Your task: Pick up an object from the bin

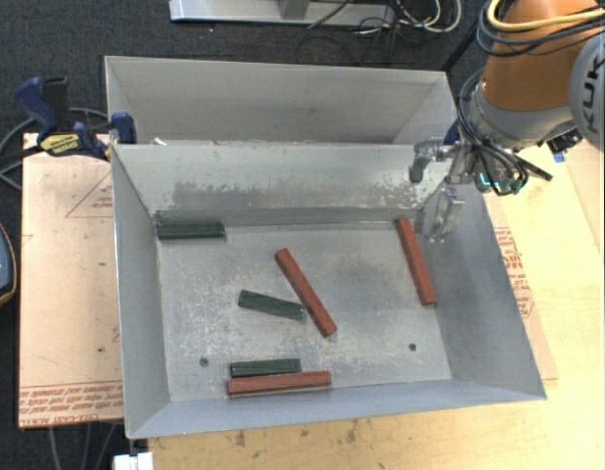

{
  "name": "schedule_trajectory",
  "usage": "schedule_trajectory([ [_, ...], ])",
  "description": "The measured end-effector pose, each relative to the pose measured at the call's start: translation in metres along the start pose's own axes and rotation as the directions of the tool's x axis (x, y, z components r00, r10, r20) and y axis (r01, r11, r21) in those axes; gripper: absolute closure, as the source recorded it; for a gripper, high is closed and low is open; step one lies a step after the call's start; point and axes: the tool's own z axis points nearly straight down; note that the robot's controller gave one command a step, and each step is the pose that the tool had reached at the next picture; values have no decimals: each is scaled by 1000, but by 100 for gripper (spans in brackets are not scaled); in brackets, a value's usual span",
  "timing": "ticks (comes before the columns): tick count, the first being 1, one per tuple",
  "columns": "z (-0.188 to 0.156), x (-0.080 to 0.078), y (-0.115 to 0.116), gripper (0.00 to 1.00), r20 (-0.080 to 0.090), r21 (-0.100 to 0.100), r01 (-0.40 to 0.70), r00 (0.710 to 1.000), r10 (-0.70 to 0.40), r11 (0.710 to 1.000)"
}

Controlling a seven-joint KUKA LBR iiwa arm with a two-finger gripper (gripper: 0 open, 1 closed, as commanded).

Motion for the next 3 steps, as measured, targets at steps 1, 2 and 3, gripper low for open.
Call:
schedule_trajectory([
  [1,144,54,-16,0,-2,-1,35,999,-35,999],
  [2,142,-3,-45,0,9,7,505,863,-505,863],
  [3,163,-5,-36,0,22,-10,876,483,-875,483],
])
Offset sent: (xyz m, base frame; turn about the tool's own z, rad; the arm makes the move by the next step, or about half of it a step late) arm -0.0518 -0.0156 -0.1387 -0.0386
